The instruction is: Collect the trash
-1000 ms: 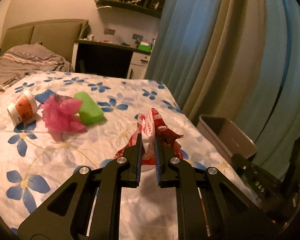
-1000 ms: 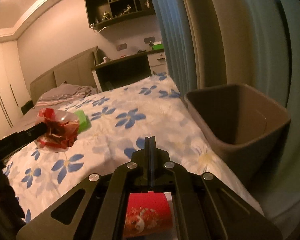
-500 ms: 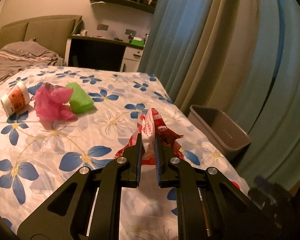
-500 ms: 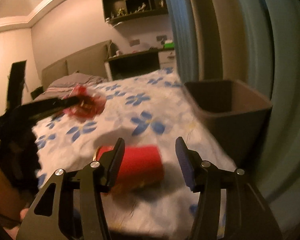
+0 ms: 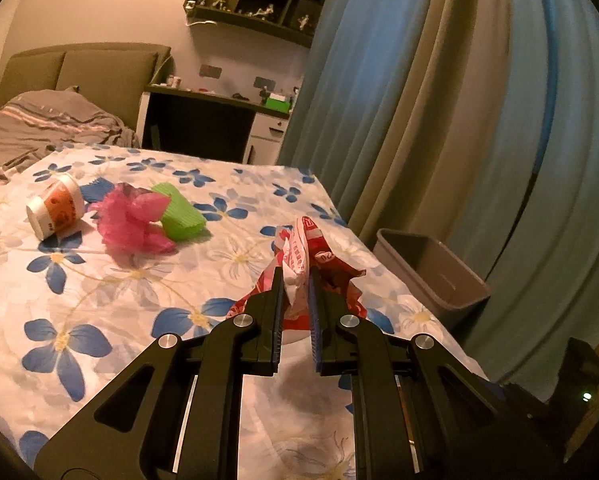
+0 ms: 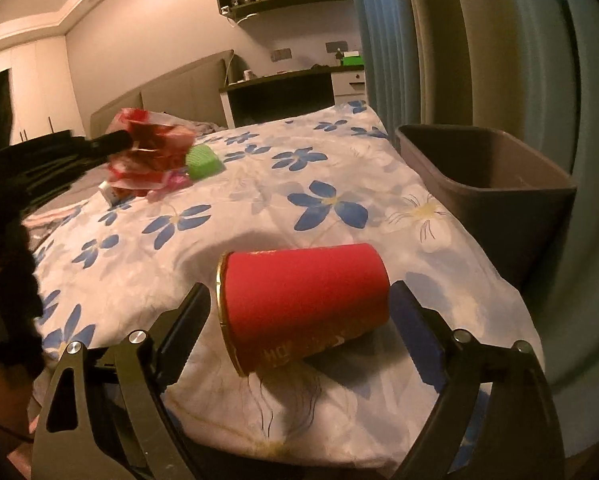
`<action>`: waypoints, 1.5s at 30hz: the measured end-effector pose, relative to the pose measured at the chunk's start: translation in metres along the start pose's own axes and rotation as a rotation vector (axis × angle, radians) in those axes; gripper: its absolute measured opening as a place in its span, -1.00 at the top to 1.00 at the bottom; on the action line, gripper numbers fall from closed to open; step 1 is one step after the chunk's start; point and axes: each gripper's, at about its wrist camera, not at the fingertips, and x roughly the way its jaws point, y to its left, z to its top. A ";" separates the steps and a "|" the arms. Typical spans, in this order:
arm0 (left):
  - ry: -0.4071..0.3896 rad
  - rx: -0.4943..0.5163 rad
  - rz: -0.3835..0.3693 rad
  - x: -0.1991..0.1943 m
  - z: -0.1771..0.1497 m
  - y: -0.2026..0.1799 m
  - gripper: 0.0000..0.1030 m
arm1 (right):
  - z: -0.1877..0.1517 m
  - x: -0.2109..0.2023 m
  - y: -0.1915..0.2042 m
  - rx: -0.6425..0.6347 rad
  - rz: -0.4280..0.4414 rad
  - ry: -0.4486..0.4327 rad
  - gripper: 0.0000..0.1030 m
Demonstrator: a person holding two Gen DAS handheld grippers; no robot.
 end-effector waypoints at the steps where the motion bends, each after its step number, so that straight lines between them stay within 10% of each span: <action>1: -0.001 -0.001 0.001 -0.001 0.000 0.001 0.80 | 0.001 0.002 0.001 -0.007 -0.005 -0.002 -0.69; 11: 0.015 -0.007 -0.002 0.006 -0.001 0.003 0.80 | 0.009 0.012 -0.004 -0.029 -0.038 -0.003 -0.54; 14: 0.028 0.000 -0.005 0.013 -0.002 0.001 0.80 | 0.010 0.016 -0.007 -0.026 -0.036 0.010 0.28; 19: 0.041 0.010 -0.008 0.021 -0.003 -0.004 0.80 | 0.009 0.029 -0.018 0.009 -0.050 0.062 0.30; 27: 0.057 0.015 -0.015 0.032 -0.004 -0.009 0.80 | 0.008 0.027 -0.025 0.001 -0.068 0.043 0.90; 45: 0.043 0.127 -0.108 0.070 0.018 -0.071 0.80 | 0.050 -0.007 -0.075 0.089 -0.177 -0.148 0.93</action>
